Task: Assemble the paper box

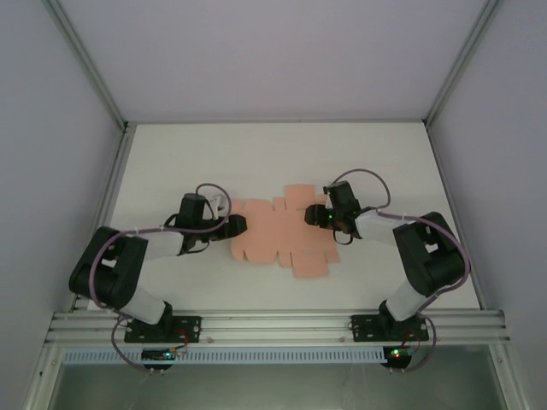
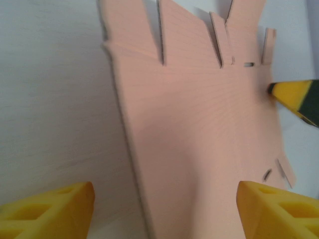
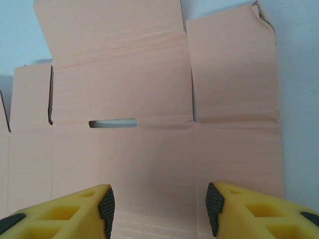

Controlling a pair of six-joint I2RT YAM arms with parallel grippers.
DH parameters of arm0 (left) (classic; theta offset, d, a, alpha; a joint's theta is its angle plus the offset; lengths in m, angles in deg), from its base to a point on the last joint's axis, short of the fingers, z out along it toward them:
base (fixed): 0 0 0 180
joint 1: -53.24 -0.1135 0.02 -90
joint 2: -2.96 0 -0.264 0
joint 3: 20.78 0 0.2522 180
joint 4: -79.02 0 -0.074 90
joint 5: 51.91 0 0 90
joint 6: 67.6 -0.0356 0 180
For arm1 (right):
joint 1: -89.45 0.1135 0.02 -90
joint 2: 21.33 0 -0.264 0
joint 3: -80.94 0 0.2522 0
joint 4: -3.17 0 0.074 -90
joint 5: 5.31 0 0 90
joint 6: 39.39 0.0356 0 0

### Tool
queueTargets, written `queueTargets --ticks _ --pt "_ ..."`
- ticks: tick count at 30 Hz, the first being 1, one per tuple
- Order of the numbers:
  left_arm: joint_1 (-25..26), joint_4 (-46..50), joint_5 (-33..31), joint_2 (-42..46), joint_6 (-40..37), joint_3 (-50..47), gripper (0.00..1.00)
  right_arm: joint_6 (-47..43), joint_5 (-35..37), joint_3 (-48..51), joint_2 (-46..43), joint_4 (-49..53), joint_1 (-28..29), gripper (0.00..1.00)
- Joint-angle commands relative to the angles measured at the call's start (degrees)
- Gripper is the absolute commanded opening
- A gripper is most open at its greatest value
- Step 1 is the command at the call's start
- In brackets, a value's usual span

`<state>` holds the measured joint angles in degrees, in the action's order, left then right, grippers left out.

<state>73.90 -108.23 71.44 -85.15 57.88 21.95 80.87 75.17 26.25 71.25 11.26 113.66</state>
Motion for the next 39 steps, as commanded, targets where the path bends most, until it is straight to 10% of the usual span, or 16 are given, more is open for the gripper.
queueTargets --ticks 1,7,17,24,34,39 --pt "1.03 -9.48 6.99 -2.30 4.93 0.49 0.48 2.18 -1.25 2.43 1.97 2.51 0.49 0.55" --pt "1.04 -5.94 3.74 2.34 2.71 2.22 0.00 1.37 -1.58 1.46 -2.02 5.61 0.40 0.59" --pt "-1.20 -1.55 2.57 19.79 1.98 6.01 0.00 -8.71 -1.46 -4.11 -20.42 16.89 -3.73 0.84" --pt "-7.74 -7.58 6.38 29.27 14.38 5.33 0.00 -7.81 -19.37 -0.69 -32.01 11.00 -13.29 0.86" --pt "-8.06 -13.01 11.90 30.01 19.44 5.77 0.00 -6.09 -36.10 -6.56 -26.94 3.94 -15.54 0.78" --pt "-8.06 -12.54 12.72 30.60 19.01 5.51 0.00 -6.01 -39.83 -9.52 -23.36 1.63 -16.03 0.48"
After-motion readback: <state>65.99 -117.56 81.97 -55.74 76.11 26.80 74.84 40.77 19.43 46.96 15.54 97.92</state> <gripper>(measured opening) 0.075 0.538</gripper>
